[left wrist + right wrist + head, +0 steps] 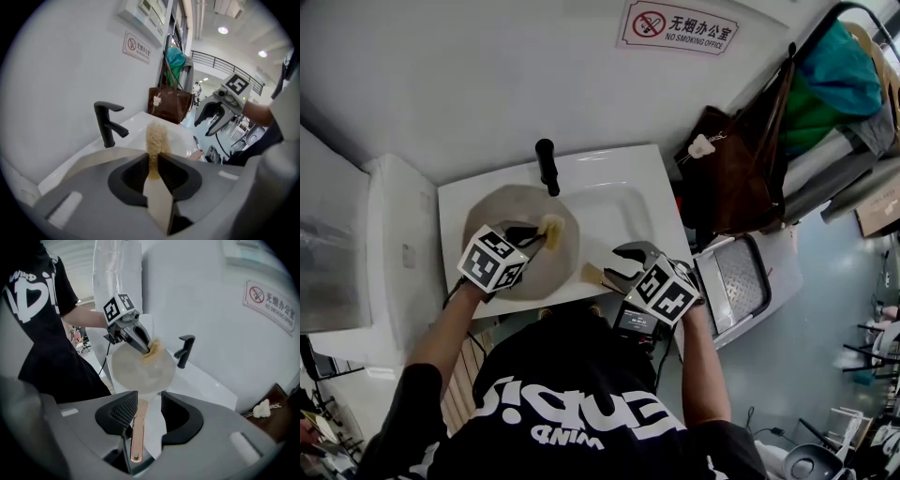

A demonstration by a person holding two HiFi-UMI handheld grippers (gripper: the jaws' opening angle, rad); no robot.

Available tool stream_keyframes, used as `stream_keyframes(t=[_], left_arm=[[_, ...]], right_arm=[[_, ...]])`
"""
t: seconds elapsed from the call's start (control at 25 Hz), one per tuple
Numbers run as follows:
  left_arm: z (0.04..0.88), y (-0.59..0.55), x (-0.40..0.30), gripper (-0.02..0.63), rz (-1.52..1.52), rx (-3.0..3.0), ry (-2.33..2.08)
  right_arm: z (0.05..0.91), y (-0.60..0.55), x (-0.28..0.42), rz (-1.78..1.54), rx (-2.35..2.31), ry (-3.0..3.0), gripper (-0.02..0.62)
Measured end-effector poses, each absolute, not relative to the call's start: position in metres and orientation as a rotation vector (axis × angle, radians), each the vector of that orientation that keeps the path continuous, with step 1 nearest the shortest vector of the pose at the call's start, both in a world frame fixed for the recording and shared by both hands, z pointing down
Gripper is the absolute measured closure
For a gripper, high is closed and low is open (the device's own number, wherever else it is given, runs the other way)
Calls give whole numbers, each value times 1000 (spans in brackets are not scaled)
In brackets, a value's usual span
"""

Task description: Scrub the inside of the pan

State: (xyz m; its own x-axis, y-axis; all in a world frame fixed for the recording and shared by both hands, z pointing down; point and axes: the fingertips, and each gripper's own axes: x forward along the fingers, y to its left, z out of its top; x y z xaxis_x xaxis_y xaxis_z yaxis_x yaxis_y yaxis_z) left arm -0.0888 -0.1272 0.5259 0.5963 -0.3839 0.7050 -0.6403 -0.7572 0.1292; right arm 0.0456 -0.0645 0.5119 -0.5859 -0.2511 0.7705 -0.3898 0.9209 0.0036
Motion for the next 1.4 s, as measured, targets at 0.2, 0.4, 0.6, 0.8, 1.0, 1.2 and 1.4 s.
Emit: stream_keyframes(t=[0.2,0.4,0.6,0.8,1.0,1.2,1.4], left_arm=[[479,-127,-79,548,809,2542,-897],[440,-130,-67,548,561,2663,-1061],[433,-125,-61,548,335,2677,-1166],[435,-116,-59,548,213,2701,-1218],[447,-113,-60,548,204,2722,-1239],[458,-113,-63,548,218,2727,-1272],[457,-114,-68,548,210,2734,-1306]], right_arm=[[449,-90,30,155,708,-2467,433],[413,-112,36,111,1152,-2675,436],[413,-111,42,102,1325,-2671,586],[421,-108,47,146,1379,-2683,586],[434,-105,50,134,1385,-2654,586],[443,-105,54,165,1414,-2653,586],[440,-106,55,176,1434,-2668,586]])
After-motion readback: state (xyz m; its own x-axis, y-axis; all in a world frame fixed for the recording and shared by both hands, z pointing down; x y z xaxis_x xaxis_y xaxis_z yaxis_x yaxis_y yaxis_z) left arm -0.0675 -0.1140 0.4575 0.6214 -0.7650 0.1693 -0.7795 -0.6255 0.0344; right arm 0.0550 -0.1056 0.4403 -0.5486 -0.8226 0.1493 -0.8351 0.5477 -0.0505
